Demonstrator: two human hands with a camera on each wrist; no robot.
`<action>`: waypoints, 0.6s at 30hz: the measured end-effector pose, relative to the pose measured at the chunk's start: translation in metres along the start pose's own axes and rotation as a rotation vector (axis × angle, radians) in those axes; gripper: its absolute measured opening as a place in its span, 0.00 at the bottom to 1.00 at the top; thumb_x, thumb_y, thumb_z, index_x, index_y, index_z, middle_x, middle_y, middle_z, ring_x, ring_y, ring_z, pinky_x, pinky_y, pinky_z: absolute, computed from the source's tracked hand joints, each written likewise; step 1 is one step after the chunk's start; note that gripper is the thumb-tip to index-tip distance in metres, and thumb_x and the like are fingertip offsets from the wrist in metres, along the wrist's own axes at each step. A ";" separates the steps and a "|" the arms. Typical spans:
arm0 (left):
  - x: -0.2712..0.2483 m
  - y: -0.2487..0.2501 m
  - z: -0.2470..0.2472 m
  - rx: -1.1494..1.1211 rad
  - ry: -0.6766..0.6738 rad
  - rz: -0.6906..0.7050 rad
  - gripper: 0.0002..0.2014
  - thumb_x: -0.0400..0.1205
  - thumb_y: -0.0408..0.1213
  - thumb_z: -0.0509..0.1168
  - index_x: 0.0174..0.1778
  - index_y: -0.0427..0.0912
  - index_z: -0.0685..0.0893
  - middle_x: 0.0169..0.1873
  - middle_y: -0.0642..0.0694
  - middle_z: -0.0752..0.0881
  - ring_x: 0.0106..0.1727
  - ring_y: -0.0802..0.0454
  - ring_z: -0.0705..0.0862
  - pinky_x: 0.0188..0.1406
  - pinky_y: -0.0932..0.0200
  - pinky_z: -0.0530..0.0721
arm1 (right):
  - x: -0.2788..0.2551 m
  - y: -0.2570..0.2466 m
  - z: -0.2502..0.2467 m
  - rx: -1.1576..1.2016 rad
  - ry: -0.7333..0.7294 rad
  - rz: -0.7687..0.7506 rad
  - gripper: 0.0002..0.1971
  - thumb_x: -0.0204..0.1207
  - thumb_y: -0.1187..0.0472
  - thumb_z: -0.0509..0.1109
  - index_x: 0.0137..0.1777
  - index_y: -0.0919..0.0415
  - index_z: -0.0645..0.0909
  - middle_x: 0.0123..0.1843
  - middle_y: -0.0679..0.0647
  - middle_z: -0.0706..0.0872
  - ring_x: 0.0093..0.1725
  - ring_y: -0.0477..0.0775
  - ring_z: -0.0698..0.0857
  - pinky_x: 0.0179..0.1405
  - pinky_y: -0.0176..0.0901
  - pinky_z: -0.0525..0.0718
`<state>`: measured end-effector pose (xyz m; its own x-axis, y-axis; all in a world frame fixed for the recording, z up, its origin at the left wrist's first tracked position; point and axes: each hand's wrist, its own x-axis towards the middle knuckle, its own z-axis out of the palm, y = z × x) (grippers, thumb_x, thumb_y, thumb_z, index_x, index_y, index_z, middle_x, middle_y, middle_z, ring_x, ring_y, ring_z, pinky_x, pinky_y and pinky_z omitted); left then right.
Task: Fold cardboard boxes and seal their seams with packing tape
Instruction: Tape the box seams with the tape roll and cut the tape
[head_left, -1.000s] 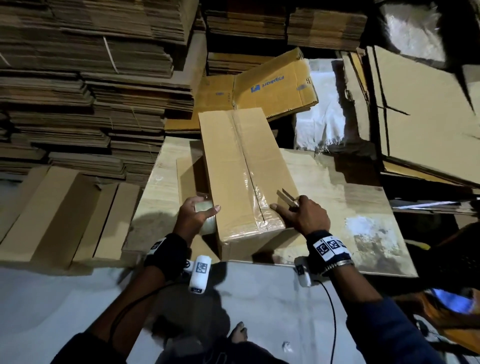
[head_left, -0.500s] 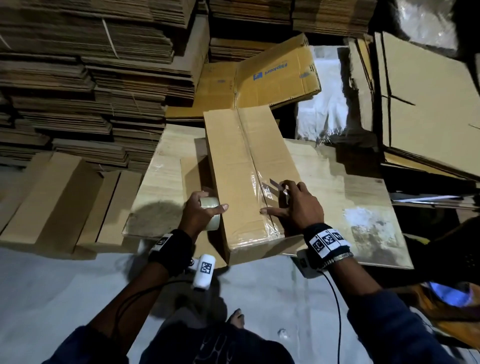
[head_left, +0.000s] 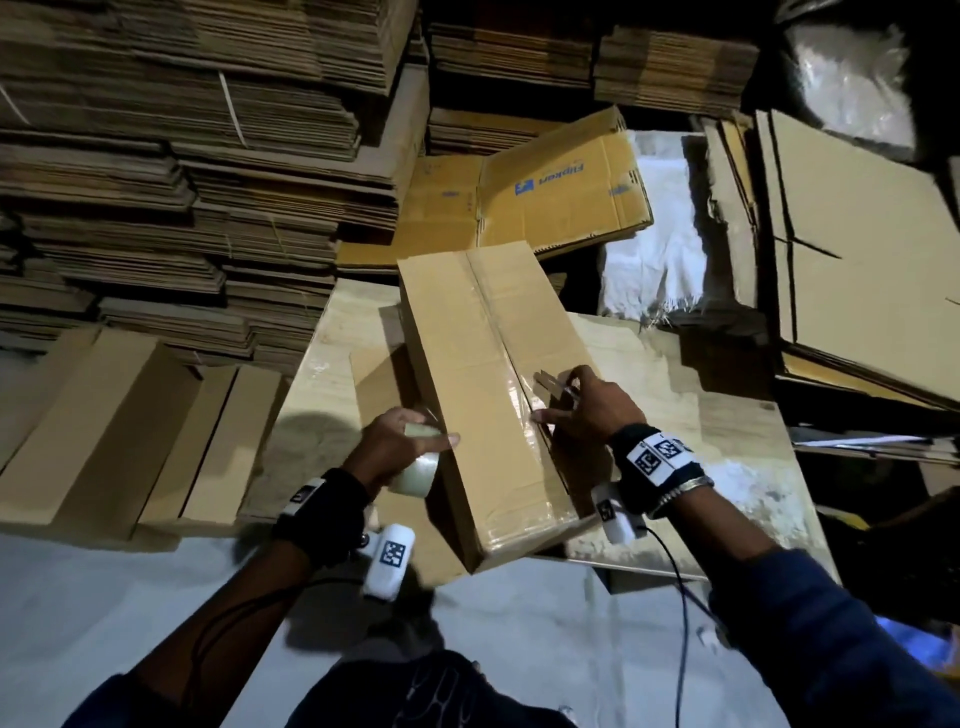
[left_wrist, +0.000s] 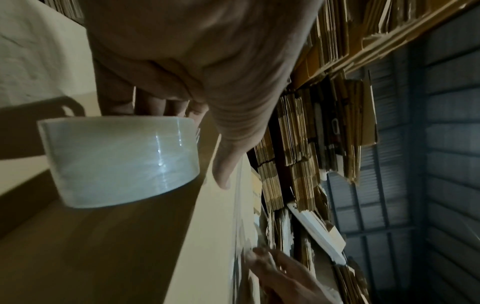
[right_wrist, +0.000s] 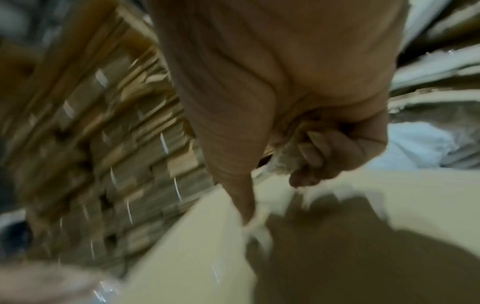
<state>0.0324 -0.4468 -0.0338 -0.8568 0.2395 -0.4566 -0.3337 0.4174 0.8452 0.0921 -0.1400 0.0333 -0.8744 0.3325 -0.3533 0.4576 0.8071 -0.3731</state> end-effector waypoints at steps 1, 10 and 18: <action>0.009 0.004 -0.009 -0.034 0.014 0.000 0.42 0.50 0.69 0.88 0.55 0.50 0.89 0.55 0.46 0.93 0.56 0.47 0.92 0.61 0.42 0.91 | 0.006 -0.003 -0.006 0.002 -0.029 0.012 0.33 0.76 0.39 0.79 0.69 0.59 0.72 0.63 0.61 0.87 0.59 0.65 0.87 0.51 0.49 0.81; 0.102 0.090 -0.070 -0.110 0.227 0.197 0.15 0.71 0.50 0.80 0.52 0.56 0.88 0.60 0.48 0.90 0.61 0.39 0.89 0.62 0.41 0.88 | 0.104 -0.073 -0.036 0.001 0.138 -0.035 0.15 0.85 0.62 0.67 0.66 0.70 0.73 0.67 0.72 0.79 0.61 0.73 0.83 0.56 0.55 0.79; 0.136 0.130 -0.081 -0.111 -0.054 0.380 0.11 0.81 0.33 0.78 0.58 0.44 0.88 0.64 0.54 0.89 0.65 0.70 0.84 0.66 0.69 0.78 | 0.118 -0.104 -0.029 -0.385 0.071 0.083 0.22 0.88 0.55 0.63 0.79 0.62 0.73 0.73 0.63 0.74 0.72 0.69 0.76 0.62 0.62 0.82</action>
<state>-0.1588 -0.4309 0.0364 -0.9064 0.4059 -0.1167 -0.0398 0.1931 0.9804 -0.0631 -0.1707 0.0549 -0.8520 0.4267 -0.3032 0.4454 0.8953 0.0085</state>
